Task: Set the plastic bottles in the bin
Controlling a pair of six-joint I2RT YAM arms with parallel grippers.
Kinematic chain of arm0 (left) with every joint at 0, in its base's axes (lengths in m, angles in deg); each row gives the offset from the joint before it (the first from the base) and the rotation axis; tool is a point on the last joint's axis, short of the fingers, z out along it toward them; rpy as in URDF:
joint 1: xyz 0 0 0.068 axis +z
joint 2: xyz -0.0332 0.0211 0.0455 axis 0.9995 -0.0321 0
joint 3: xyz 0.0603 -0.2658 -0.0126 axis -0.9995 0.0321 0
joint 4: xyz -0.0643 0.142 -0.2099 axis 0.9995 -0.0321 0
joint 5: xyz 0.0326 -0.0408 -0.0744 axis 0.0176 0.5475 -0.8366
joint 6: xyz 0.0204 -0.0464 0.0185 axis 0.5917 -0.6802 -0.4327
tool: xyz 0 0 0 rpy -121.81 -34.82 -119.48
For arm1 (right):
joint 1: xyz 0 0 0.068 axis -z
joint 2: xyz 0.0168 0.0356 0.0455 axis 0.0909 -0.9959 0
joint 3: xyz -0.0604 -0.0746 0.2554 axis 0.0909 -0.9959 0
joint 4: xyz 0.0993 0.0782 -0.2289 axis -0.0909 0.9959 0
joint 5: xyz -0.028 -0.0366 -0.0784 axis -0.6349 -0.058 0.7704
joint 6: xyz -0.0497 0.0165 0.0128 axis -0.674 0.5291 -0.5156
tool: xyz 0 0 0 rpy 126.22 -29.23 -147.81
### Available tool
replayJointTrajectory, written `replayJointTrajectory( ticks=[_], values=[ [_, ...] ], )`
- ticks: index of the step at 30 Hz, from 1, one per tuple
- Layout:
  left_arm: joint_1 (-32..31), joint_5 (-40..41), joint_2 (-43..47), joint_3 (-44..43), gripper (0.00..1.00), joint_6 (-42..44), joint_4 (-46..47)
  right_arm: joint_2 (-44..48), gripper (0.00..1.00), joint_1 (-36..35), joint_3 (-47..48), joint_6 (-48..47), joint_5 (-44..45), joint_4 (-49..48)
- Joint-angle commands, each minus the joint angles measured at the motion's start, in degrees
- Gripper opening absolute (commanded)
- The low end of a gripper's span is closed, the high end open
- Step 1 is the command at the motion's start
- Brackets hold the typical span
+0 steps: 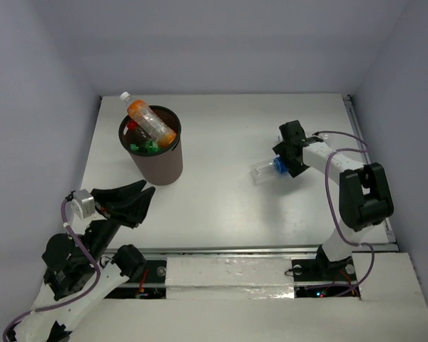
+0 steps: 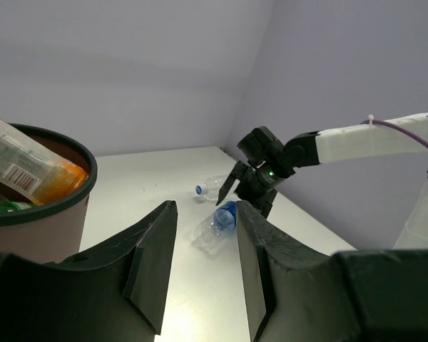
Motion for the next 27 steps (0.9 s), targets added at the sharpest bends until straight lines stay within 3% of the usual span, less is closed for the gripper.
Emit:
replayJointTrajectory(
  ticks=[1, 7, 17, 23, 27],
  values=[
    [-0.3, 0.8, 8.3, -0.4, 0.35, 0.6, 1.6, -4.0, 0.86, 0.4, 7.1, -3.3, 2.0, 6.6],
    [-0.3, 2.2, 8.7, -0.6, 0.35, 0.8, 1.7, -11.5, 0.78, -0.3, 15.9, -7.4, 1.6, 16.9],
    [-0.8, 3.4, 9.3, -0.7, 0.33, 0.8, 1.1, -0.9, 0.5, -7.3, 1.7, -6.8, 2.0, 9.4],
    [-0.8, 5.3, 9.0, -0.6, 0.32, 0.6, 1.2, 9.8, 0.53, -22.0, 1.4, -5.3, 12.3, 8.4],
    [-0.8, 9.3, 8.4, -1.1, 0.32, 0.2, 1.2, 13.3, 0.54, -29.4, 15.0, -12.2, 21.1, 8.0]
  ],
)
